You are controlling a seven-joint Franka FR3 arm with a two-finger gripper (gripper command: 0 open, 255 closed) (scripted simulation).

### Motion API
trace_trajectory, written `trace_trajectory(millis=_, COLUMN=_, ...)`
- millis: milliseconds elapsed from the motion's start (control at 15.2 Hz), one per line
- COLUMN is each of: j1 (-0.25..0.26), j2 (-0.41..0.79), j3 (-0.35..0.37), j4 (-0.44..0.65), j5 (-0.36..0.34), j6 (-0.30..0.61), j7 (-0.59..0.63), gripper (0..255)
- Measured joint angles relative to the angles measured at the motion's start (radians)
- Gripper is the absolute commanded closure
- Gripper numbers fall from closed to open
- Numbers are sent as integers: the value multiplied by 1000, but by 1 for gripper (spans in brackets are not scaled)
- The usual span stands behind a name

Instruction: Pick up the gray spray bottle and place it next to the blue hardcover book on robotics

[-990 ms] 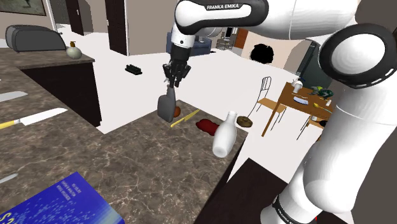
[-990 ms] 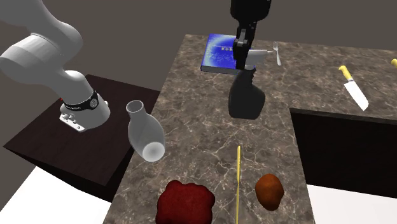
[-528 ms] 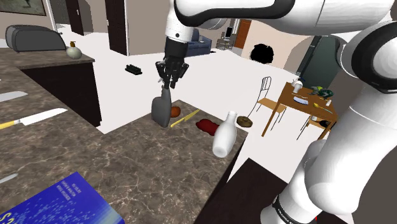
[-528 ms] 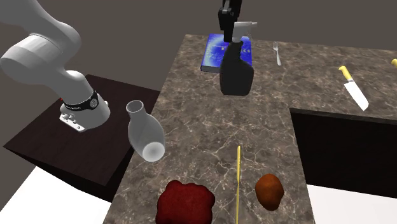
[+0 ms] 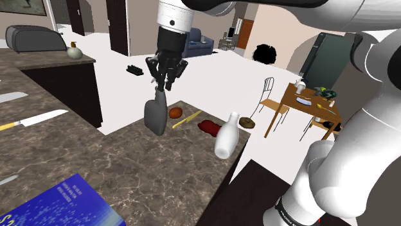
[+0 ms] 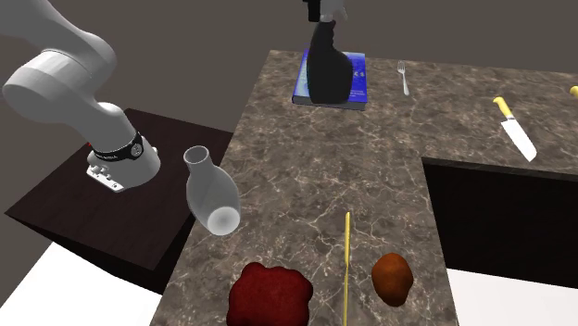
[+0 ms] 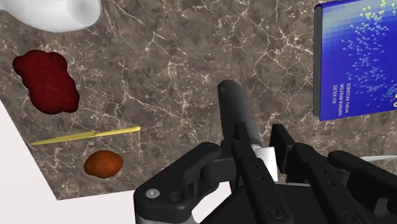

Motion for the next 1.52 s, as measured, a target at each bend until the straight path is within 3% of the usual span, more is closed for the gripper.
trace_trajectory(millis=462, j1=67, j2=-40, j3=87, j4=32, j5=7, j6=-64, j7=156, gripper=255)
trace_trajectory(millis=990, j1=145, j2=-22, j3=199, j4=142, j5=0, j6=-150, j7=351, gripper=255)
trace_trajectory(millis=1518, j1=243, j2=112, j3=327, j4=383, j5=-67, j6=-268, j7=572, gripper=255)
